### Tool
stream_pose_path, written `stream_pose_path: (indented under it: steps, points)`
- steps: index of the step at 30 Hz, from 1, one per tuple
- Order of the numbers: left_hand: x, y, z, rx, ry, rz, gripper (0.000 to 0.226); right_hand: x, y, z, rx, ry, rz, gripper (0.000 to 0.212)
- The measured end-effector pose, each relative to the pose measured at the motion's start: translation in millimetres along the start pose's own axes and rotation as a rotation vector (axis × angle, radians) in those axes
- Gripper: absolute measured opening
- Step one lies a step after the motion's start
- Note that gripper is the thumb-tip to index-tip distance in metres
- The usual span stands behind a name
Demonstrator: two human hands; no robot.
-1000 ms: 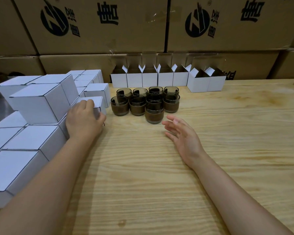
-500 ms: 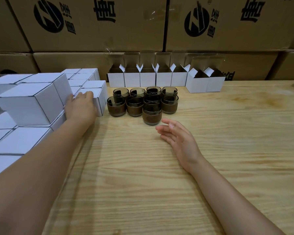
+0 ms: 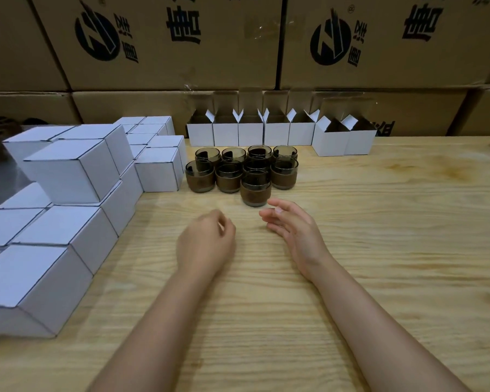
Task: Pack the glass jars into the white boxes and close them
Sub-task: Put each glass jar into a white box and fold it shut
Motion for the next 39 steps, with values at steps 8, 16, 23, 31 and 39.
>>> stream_pose_path:
  steps: [8, 16, 23, 31, 39]
  points:
    - [16.2, 18.1, -5.6, 0.041, -0.037, -0.116, 0.024, -12.9, -14.6, -8.3, -0.078, 0.141, -0.213, 0.019]
    - [17.7, 25.2, -8.1, 0.054, -0.020, -0.112, 0.030, 21.9, -113.4, -73.6, -0.364, 0.128, 0.088, 0.021]
    - [17.5, 27.9, -7.2, 0.063, -0.010, -0.161, 0.033, 82.9, -161.9, -163.3, -0.319, -0.051, 1.166, 0.029]
    - [18.8, 28.4, -5.5, 0.079, -0.025, -0.184, 0.033, 84.7, -167.1, -239.4, -0.170, -0.011, 1.400, 0.034]
    - [17.6, 26.7, -4.6, 0.081, -0.026, -0.182, 0.034, 83.6, -175.9, -240.7, -0.255, -0.003, 1.443, 0.029]
Point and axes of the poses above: each hand's wrist, its own z-axis away from the middle knuckle, its own y-axis out of the palm, x = y × z, the point moved 10 cm from there along -z, towards the middle knuckle, and after that the axes turned 1 degree about x, right-handed, at the moved point
